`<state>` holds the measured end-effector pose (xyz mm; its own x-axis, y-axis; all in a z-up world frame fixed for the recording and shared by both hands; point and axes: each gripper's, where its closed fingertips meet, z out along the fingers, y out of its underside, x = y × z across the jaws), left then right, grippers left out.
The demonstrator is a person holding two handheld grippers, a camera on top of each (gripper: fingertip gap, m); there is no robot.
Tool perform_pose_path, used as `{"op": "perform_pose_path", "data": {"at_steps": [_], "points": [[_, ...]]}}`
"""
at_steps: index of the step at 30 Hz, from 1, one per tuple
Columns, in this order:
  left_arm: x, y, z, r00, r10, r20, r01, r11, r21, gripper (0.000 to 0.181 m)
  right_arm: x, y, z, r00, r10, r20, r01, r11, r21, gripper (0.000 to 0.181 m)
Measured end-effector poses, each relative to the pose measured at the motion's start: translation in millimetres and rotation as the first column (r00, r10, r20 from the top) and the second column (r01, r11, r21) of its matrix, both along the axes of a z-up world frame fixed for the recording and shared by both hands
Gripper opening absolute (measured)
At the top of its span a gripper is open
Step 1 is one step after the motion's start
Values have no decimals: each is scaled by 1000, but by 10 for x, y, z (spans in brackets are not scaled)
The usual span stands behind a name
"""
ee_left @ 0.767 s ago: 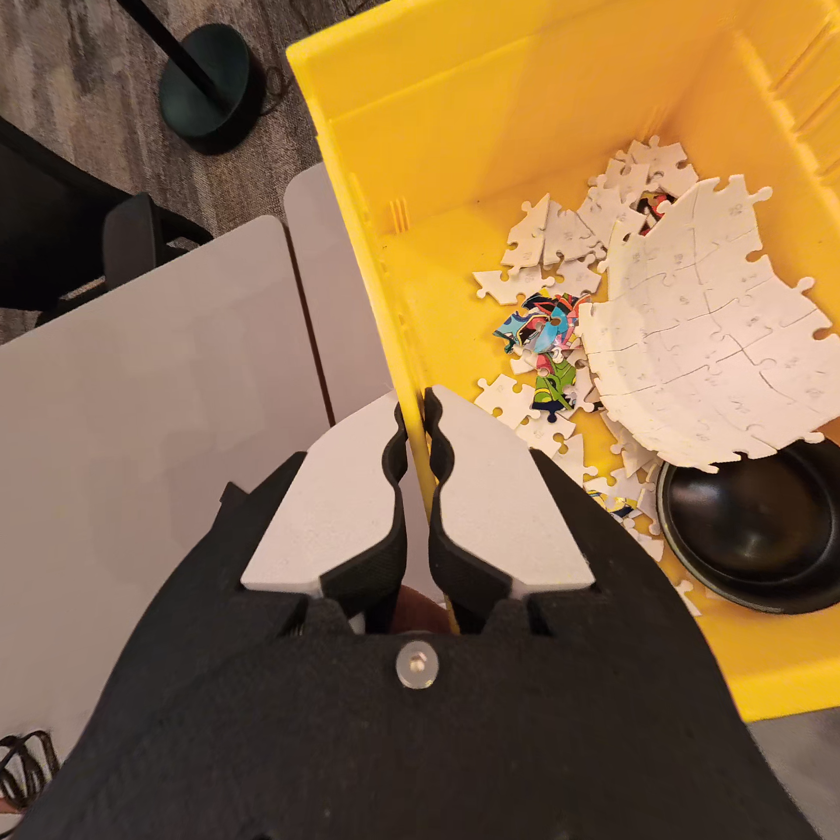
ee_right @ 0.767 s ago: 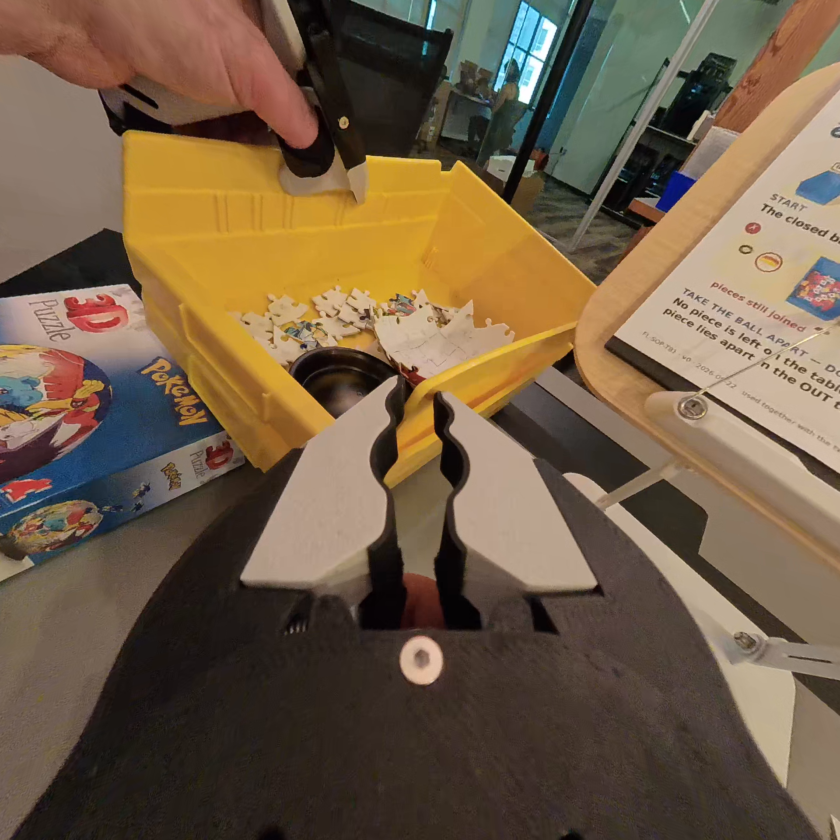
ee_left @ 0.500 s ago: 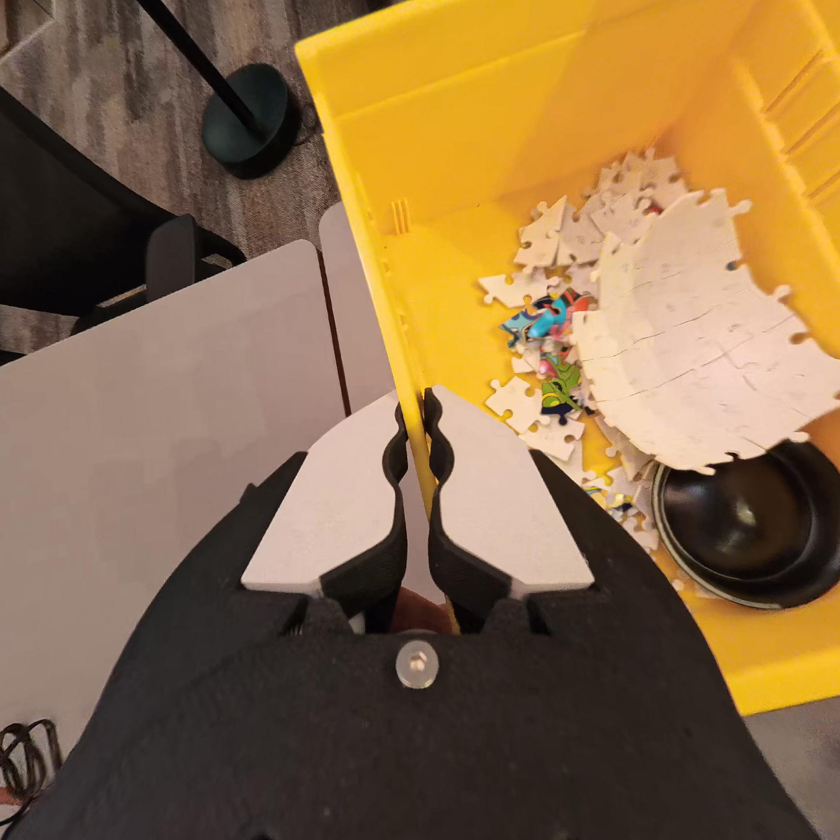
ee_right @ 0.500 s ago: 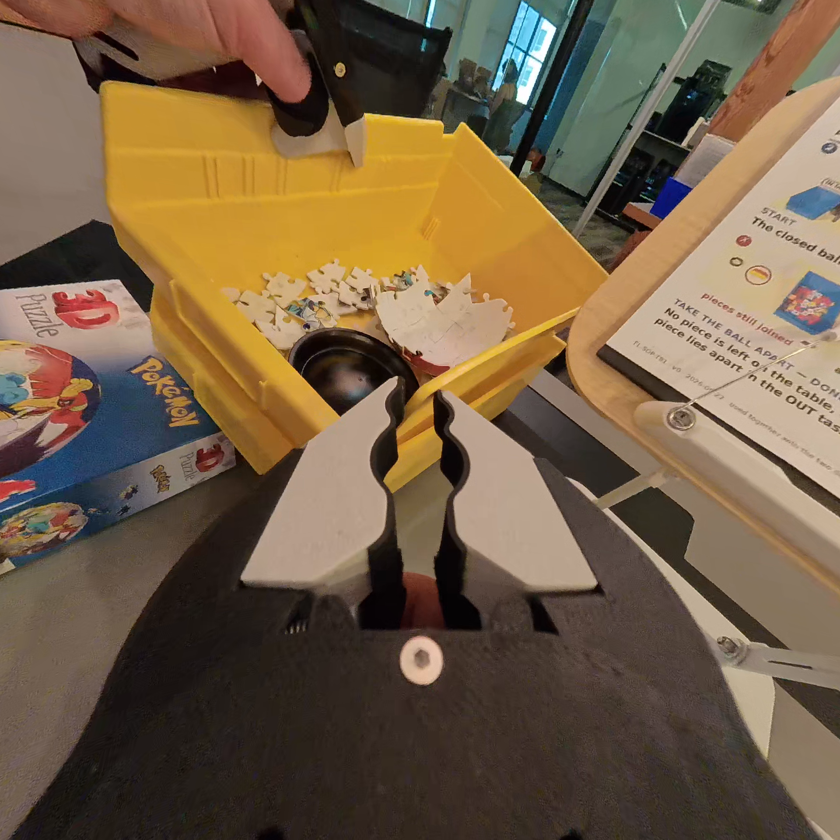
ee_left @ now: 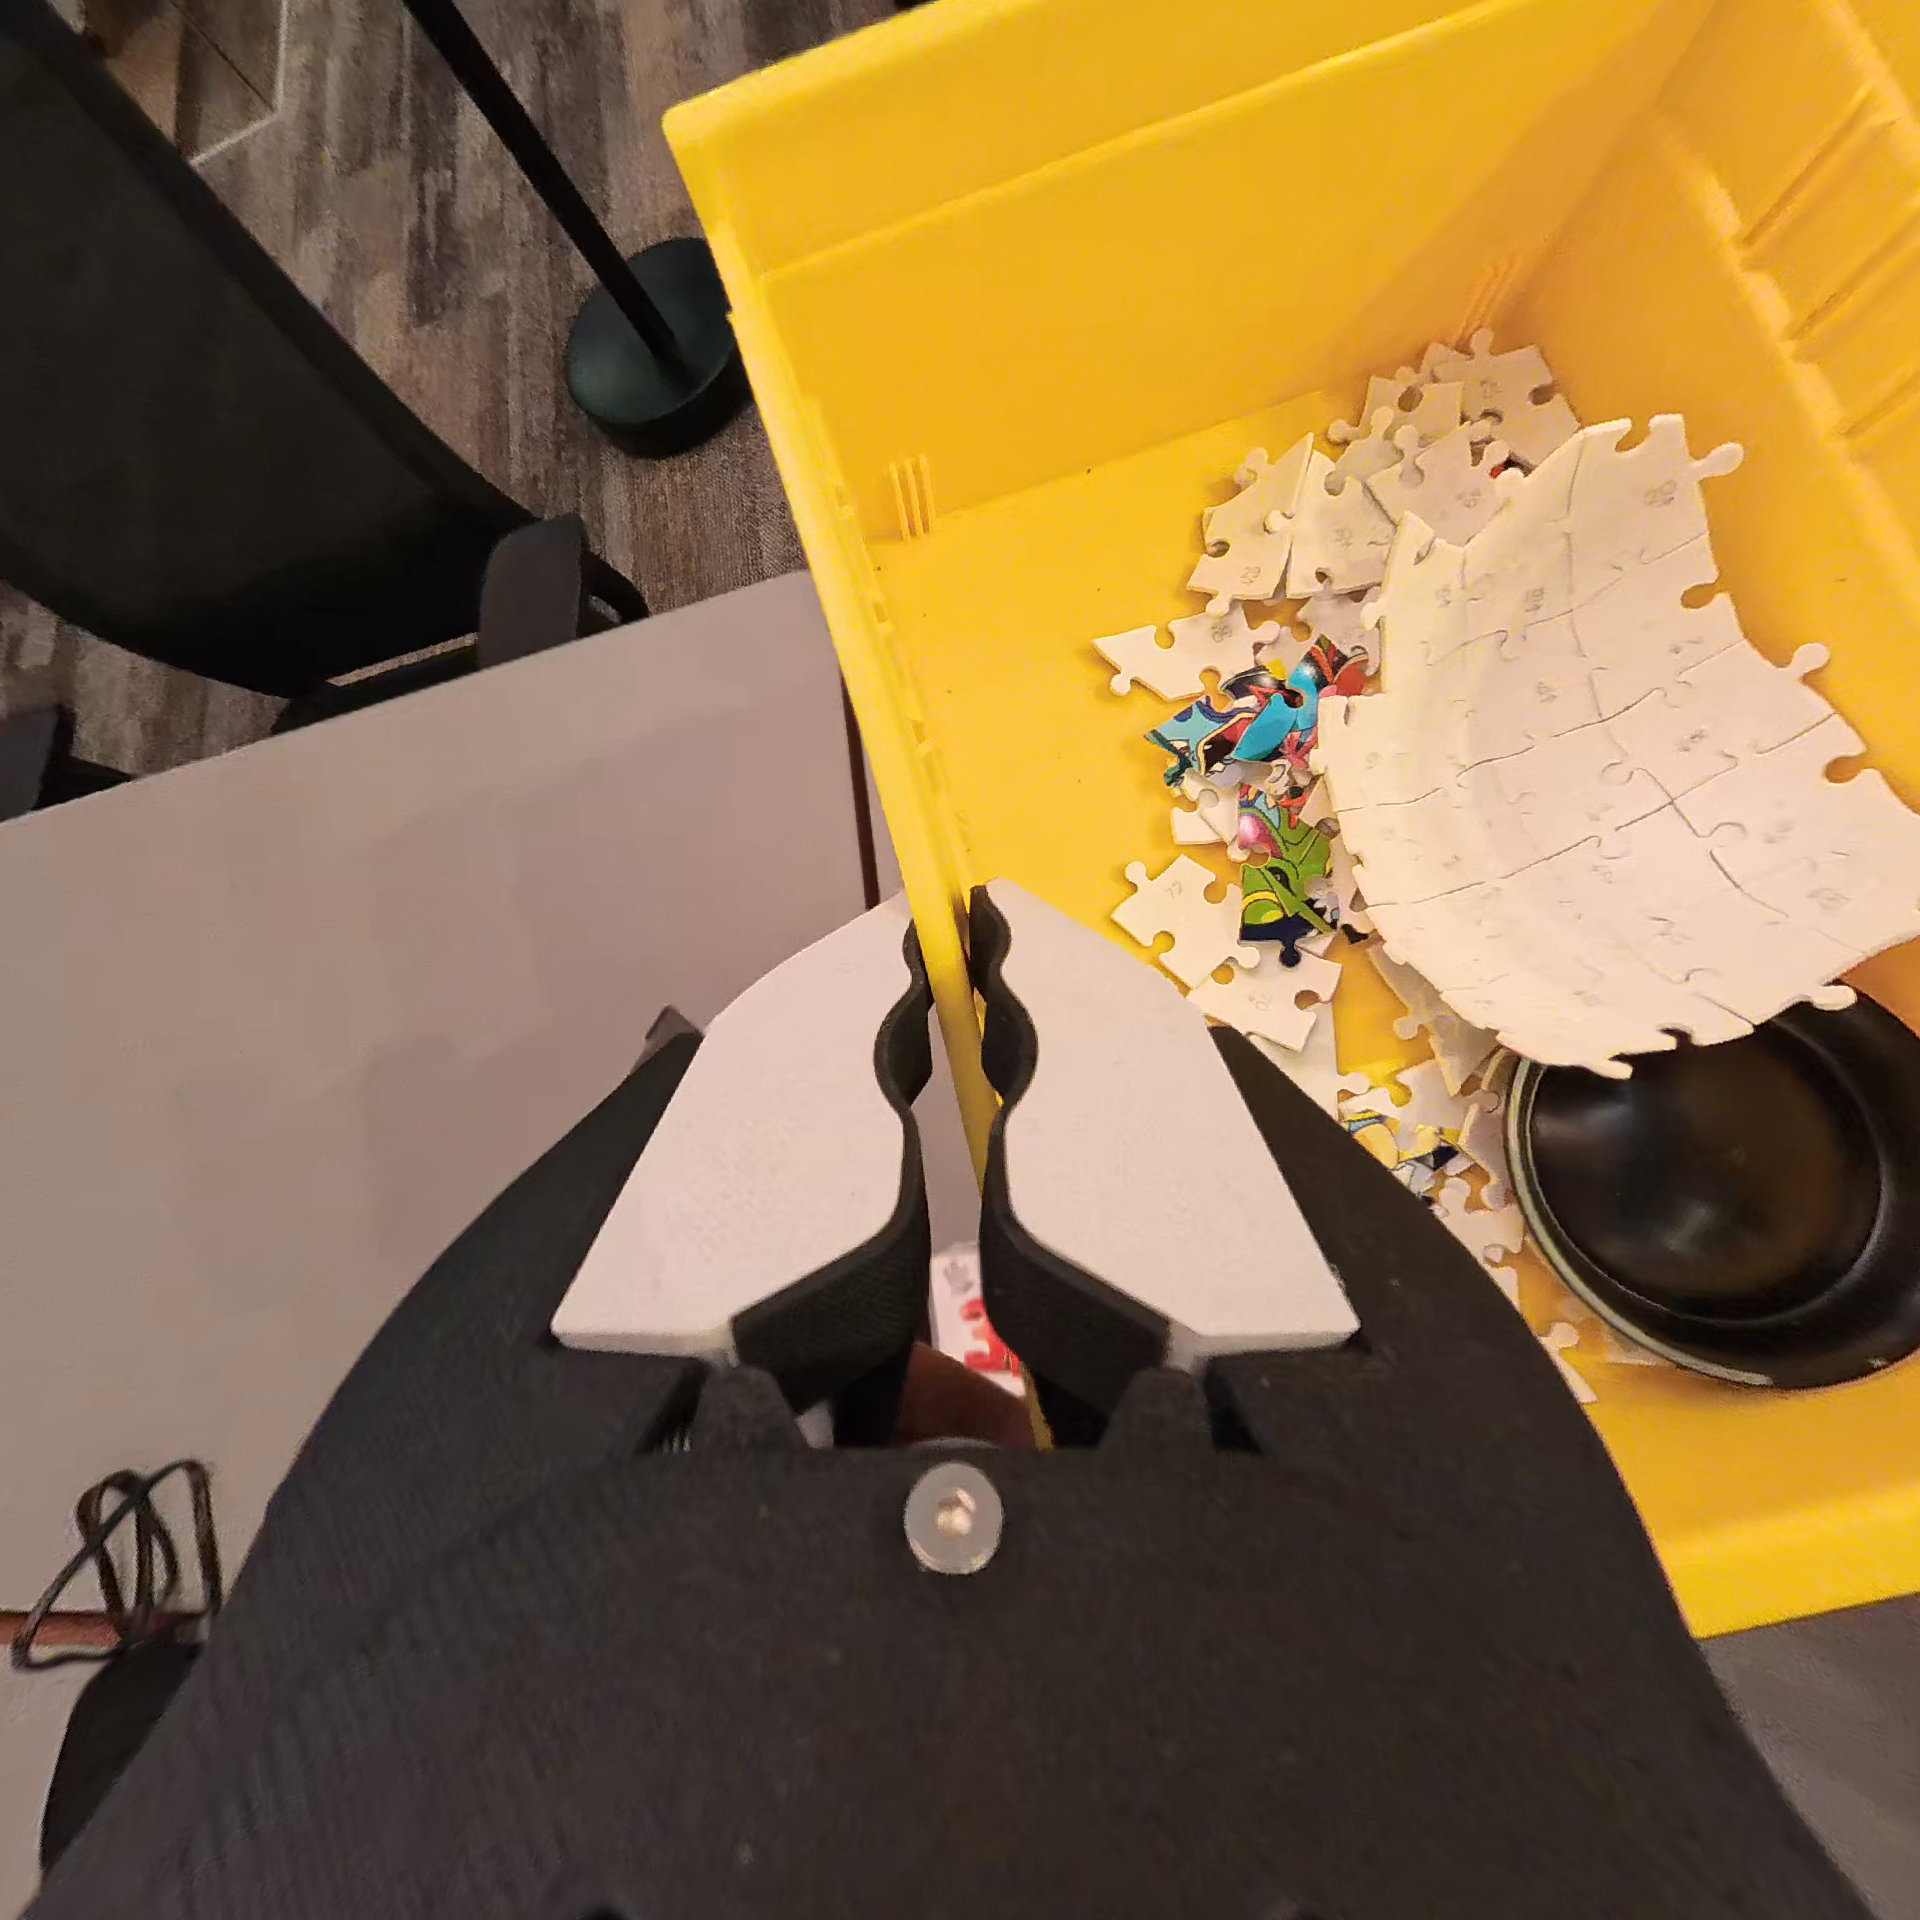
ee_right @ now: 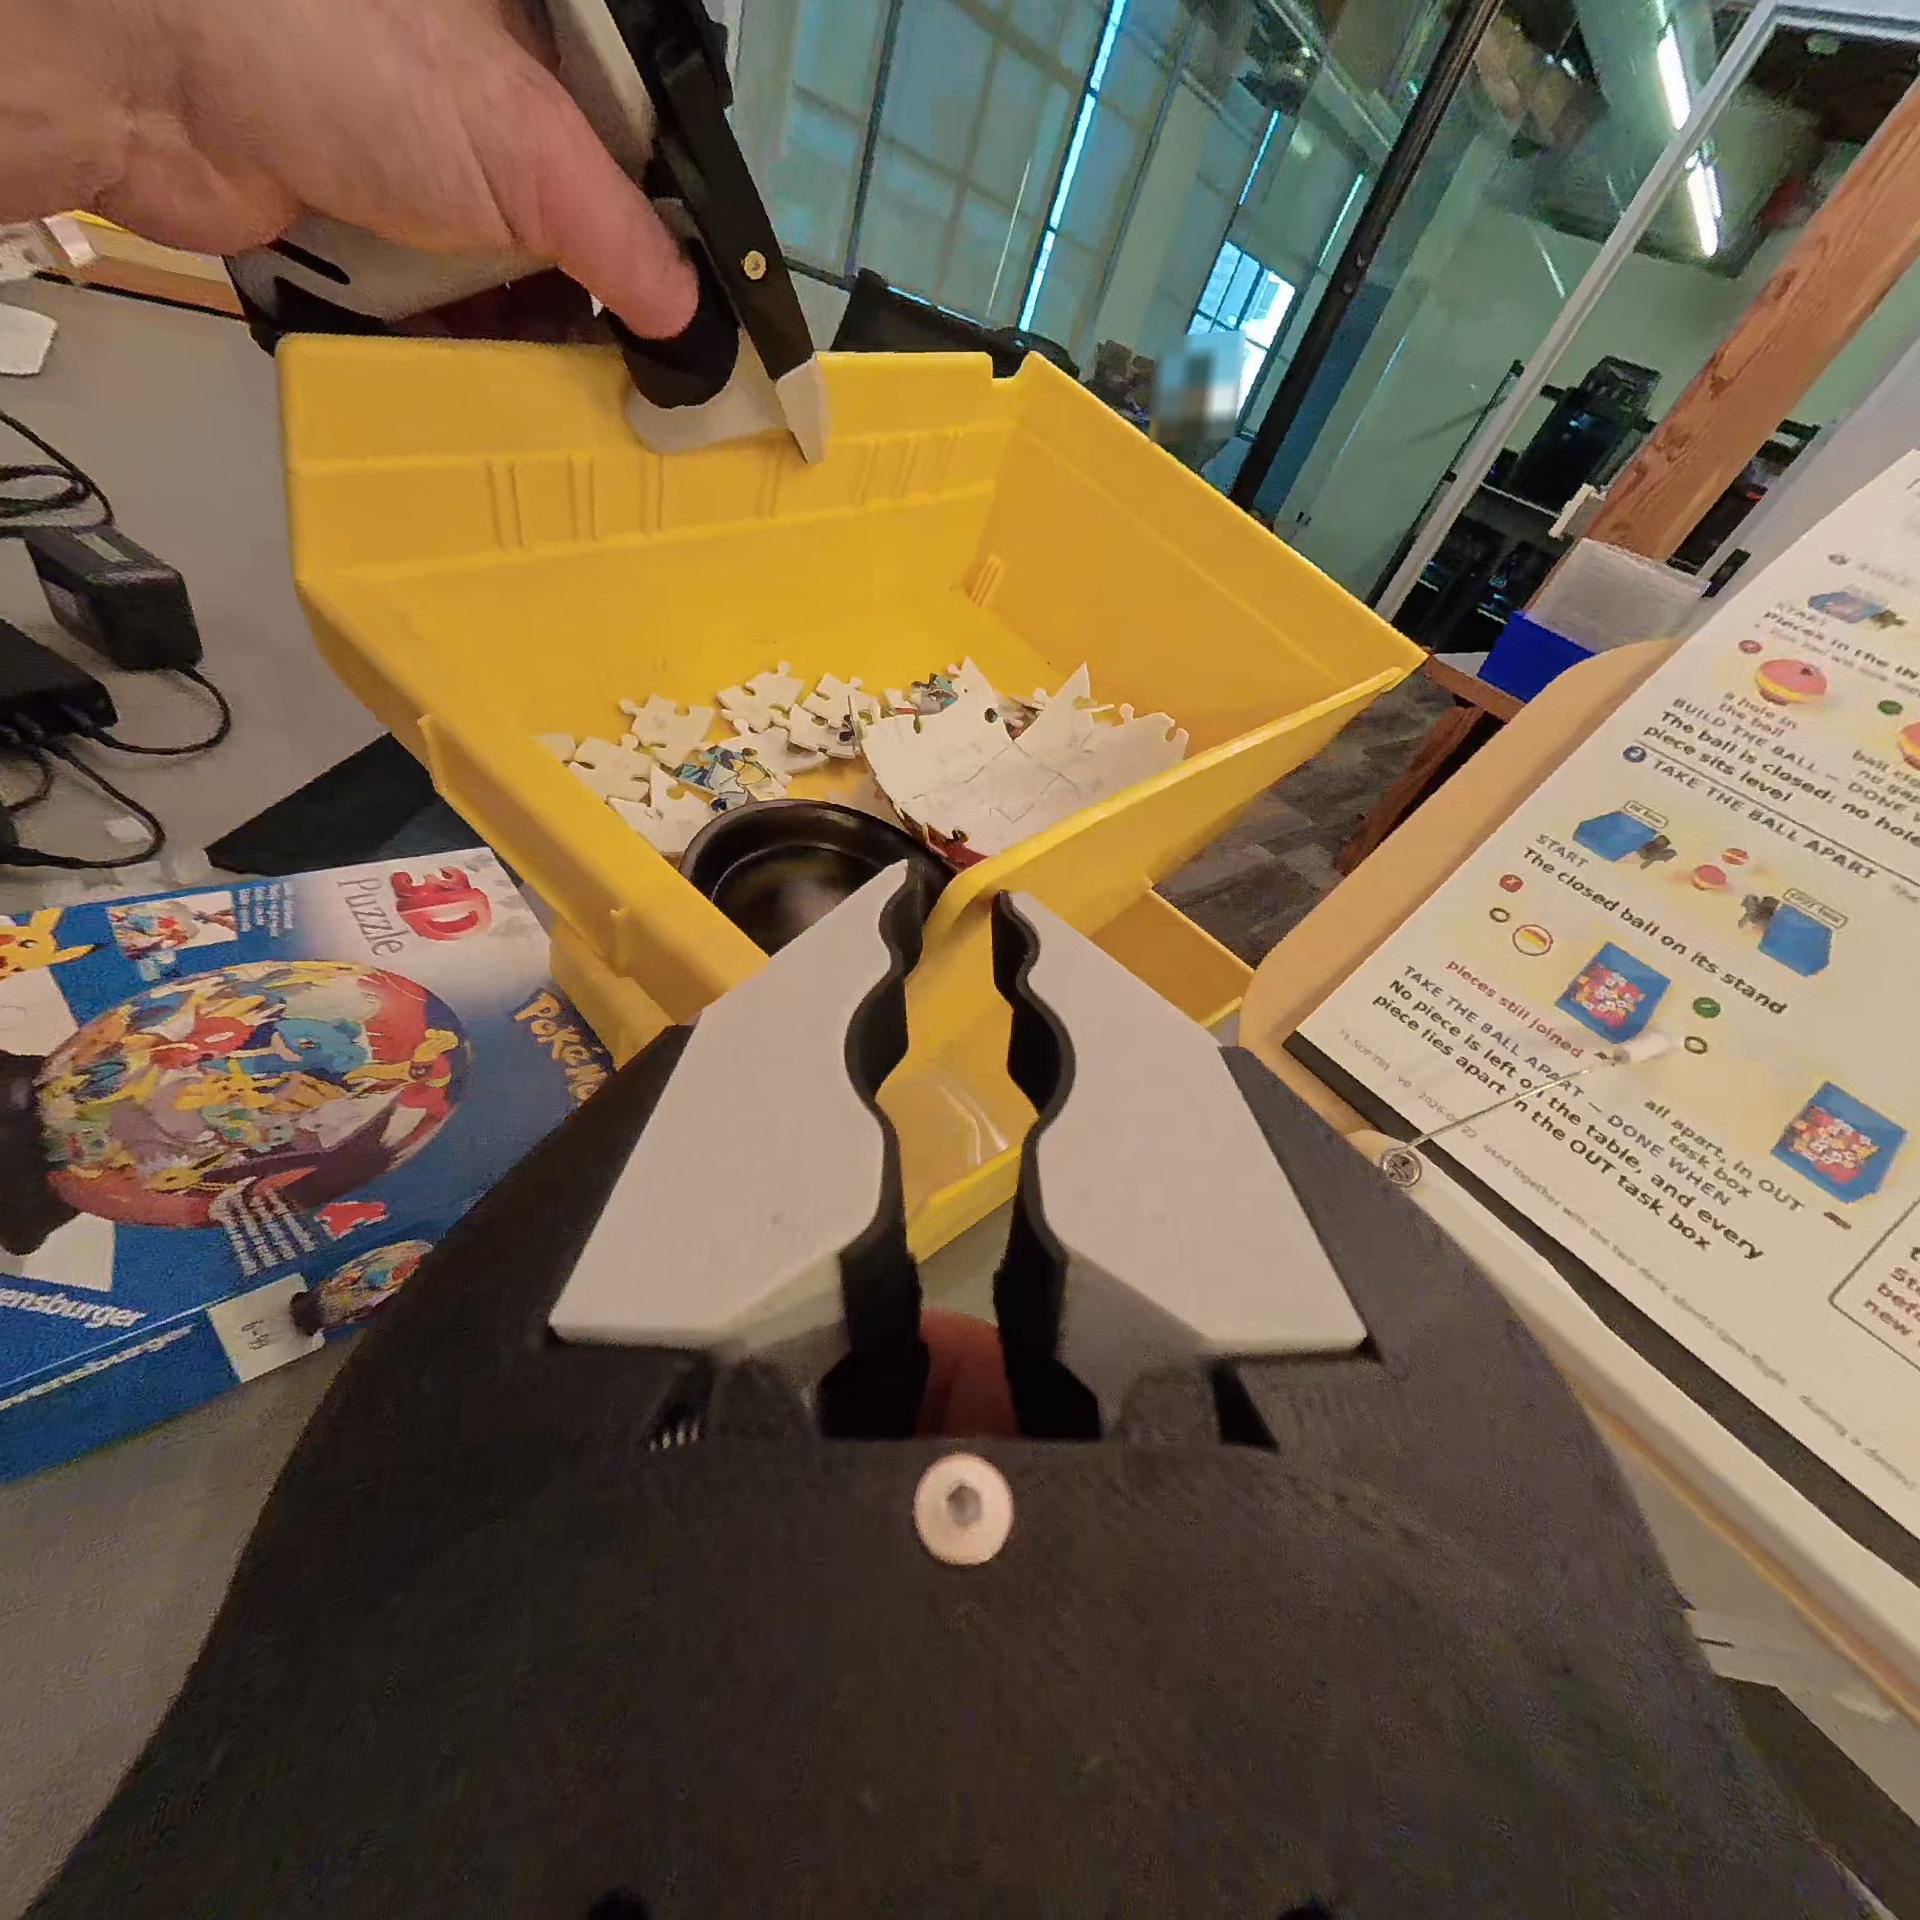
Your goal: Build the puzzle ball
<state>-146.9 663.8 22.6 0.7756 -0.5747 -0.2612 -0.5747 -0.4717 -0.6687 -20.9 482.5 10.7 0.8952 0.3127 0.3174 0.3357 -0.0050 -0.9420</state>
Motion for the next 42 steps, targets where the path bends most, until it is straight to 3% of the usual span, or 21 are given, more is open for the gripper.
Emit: {"op": "perform_pose_path", "data": {"at_steps": [1, 7, 11, 16, 20, 26, 29, 33, 36, 39, 41, 42], "points": [[-61, -73, 28, 1000, 11, 9, -11, 1000, 2, 5, -36, -63, 25, 1000, 9, 0, -9, 1000, -2, 11], [-554, -704, 20, 998, 65, 4, -65, 998, -20, 4, -463, -654, 22, 992, 128, -10, -128, 991, -22, 12], [-1054, -1178, -197, 993, 120, 22, -119, 992, -51, 4, -884, -1054, -105, 977, 212, -5, -212, 977, -26, 13], [-1613, -1616, -544, 981, 192, 24, -190, 979, -80, 4, -1295, -1370, -454, 951, 310, 9, -308, 948, -77, 16], [-1814, -1765, -760, 974, 219, 57, -215, 974, -67, 5, -1473, -1538, -664, 937, 346, 47, -341, 935, -98, 19], [-2025, -2024, -807, 962, 269, 49, -266, 962, -67, 4, -1588, -1646, -771, 905, 424, 22, -417, 898, -139, 20], [-2121, -2034, -1010, 951, 306, 49, -299, 948, -112, 4, -1626, -1613, -925, 884, 468, -10, -460, 865, -201, 21], [-2167, -2009, -1161, 940, 333, 72, -323, 939, -119, 4, -1603, -1654, -1112, 843, 537, -41, -524, 801, -288, 26], [-2173, -2008, -1202, 942, 329, 67, -320, 939, -124, 4, -1317, -1645, -1047, 827, 553, -104, -557, 780, -286, 34], [-2165, -2015, -1179, 944, 323, 69, -314, 943, -113, 4, -726, -1120, -887, 934, 325, -147, -354, 896, -268, 37], [-2170, -2012, -1192, 943, 326, 70, -317, 942, -112, 4, -353, -623, -874, 982, 138, -131, -171, 944, -284, 61], [-2176, -2016, -1198, 941, 329, 77, -319, 940, -118, 4, -217, -394, -910, 992, 63, -109, -92, 953, -289, 61]]}}
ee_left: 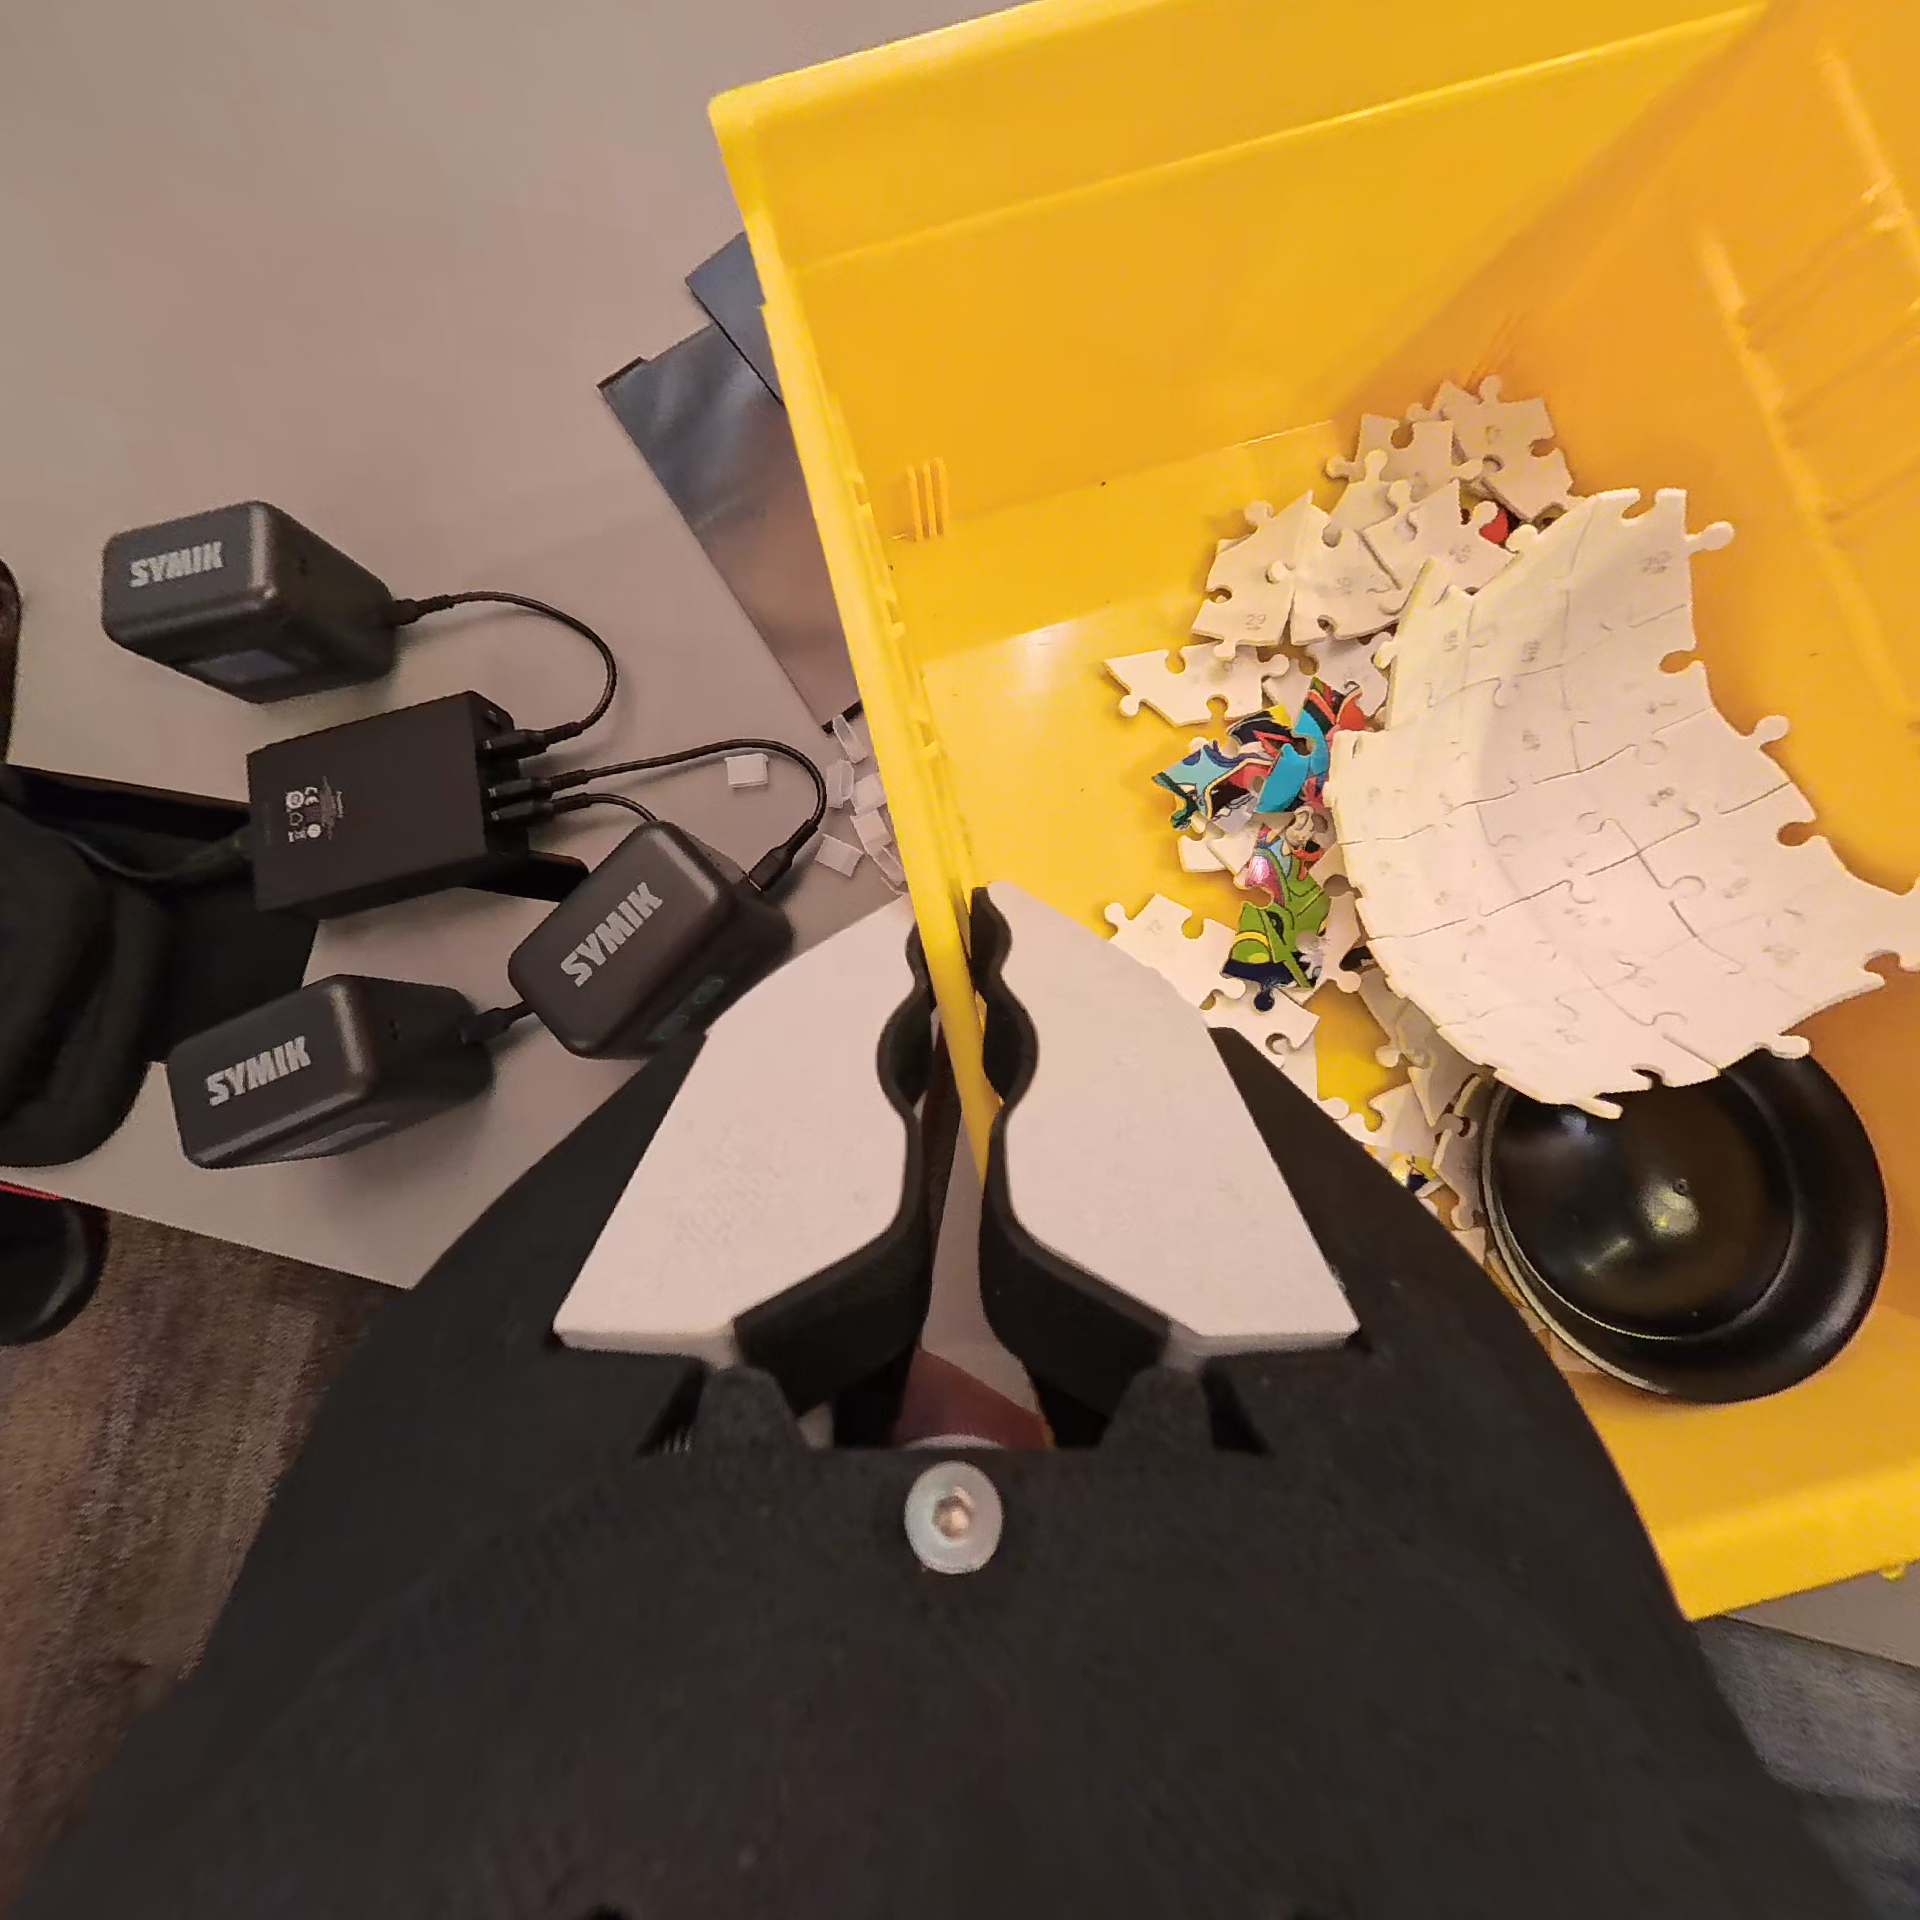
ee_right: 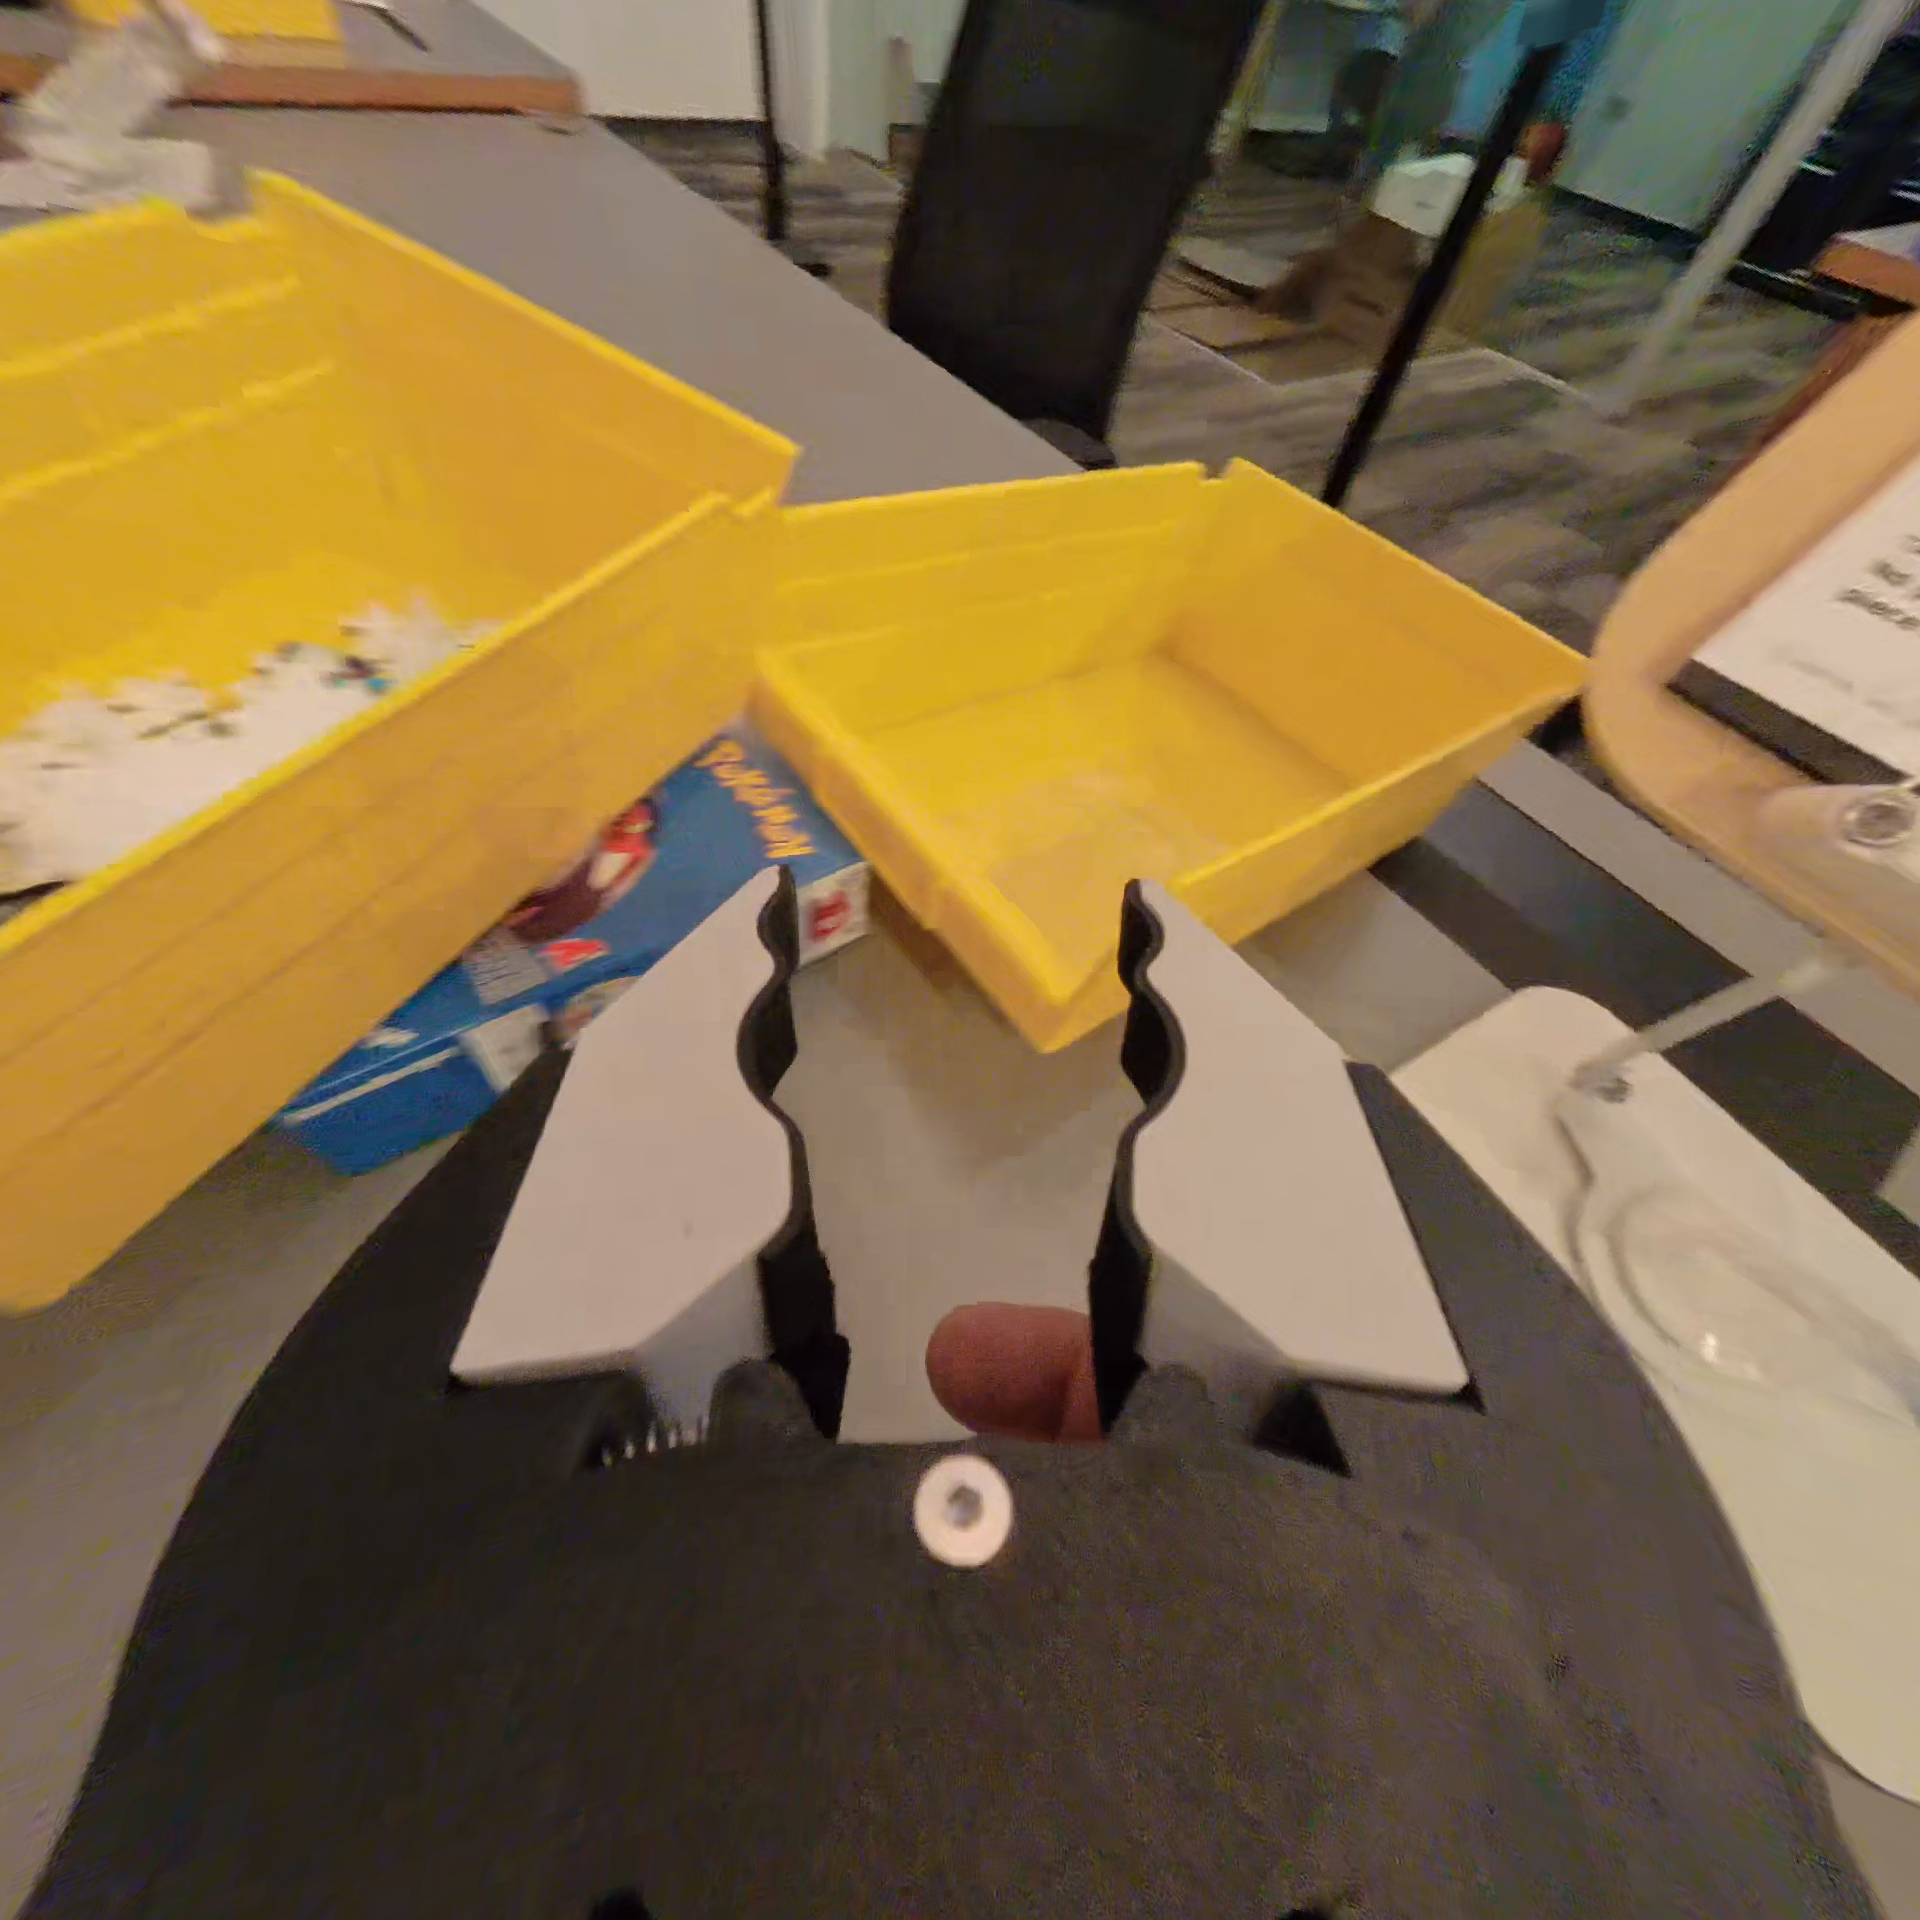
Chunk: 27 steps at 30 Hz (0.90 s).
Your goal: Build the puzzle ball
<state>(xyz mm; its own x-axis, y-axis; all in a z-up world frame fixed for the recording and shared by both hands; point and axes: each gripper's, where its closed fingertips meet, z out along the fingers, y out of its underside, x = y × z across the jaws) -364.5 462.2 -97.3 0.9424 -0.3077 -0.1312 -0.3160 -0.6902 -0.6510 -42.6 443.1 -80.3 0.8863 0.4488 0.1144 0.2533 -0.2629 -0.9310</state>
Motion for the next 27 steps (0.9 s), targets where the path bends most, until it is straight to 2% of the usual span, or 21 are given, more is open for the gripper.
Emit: {"op": "perform_pose_path", "data": {"at_steps": [2, 4, 5, 6, 9, 11, 19, 22, 25, 26, 27], "points": [[-12, -18, 4, 1000, 3, 13, -3, 1000, 3, 4, 226, 391, -22, 986, -151, 63, 148, 988, 49, 67], [-43, -37, 7, 1000, 11, 23, -11, 1000, 8, 4, 370, 658, -131, 965, -240, 102, 238, 971, 32, 69], [-59, -48, 8, 1000, 12, 12, -12, 1000, 9, 4, 415, 766, -210, 958, -271, 97, 272, 962, 7, 68], [-69, -55, 18, 1000, 12, 9, -12, 1000, 13, 4, 427, 856, -304, 952, -286, 108, 289, 957, -14, 59], [-88, -50, 39, 1000, 8, 22, -9, 1000, 22, 4, 466, 1031, -446, 933, -323, 161, 329, 944, -15, 34], [-100, -51, 29, 1000, 6, 20, -7, 1000, 19, 4, 489, 1094, -595, 933, -309, 185, 326, 943, -70, 17], [-186, -86, -44, 999, 9, 53, -10, 1000, 18, 4, 628, 1355, -525, 948, -259, 188, 269, 963, -30, 0], [-209, -94, -37, 998, 6, 64, -7, 1000, 24, 4, 660, 1408, -494, 955, -197, 221, 202, 979, 0, 0], [-209, -94, -29, 998, 3, 57, -4, 1000, 30, 4, 842, 1405, -528, 955, -271, 120, 282, 956, -81, 3], [-209, -93, -30, 998, 3, 59, -5, 1000, 31, 4, 816, 1354, -504, 954, -277, 114, 287, 955, -81, 14], [-209, -88, -34, 998, 4, 62, -6, 1000, 30, 4, 752, 1308, -494, 956, -276, 99, 285, 955, -86, 35]]}}
